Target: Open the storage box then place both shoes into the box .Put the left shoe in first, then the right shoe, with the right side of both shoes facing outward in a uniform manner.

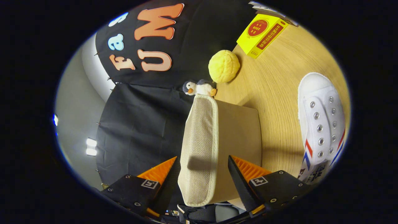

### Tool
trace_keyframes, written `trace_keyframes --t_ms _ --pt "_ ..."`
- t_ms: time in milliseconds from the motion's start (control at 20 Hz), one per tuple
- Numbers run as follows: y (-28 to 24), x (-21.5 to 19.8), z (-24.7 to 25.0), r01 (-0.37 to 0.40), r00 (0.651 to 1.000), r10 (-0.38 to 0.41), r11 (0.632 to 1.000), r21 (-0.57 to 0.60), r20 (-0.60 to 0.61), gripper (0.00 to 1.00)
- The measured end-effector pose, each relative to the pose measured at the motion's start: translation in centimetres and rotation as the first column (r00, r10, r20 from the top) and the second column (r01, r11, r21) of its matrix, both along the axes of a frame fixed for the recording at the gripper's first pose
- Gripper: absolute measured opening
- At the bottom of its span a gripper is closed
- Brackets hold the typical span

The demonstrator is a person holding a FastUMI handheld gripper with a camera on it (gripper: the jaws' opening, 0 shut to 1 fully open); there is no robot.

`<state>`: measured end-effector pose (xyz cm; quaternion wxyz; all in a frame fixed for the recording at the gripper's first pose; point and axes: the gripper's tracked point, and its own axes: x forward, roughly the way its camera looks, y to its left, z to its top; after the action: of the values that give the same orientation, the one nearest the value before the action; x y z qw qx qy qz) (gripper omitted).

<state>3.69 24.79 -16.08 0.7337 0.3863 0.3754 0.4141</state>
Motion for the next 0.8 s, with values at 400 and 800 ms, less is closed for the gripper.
trace_keyframes --t_ms 400,800 --pt "-0.4 -1.4 4.8 0.017 1.0 -0.016 0.995 0.102 -0.005 0.44" --pt "2.1 -2.5 12.2 0.057 0.989 -0.068 0.994 0.09 0.129 0.02"
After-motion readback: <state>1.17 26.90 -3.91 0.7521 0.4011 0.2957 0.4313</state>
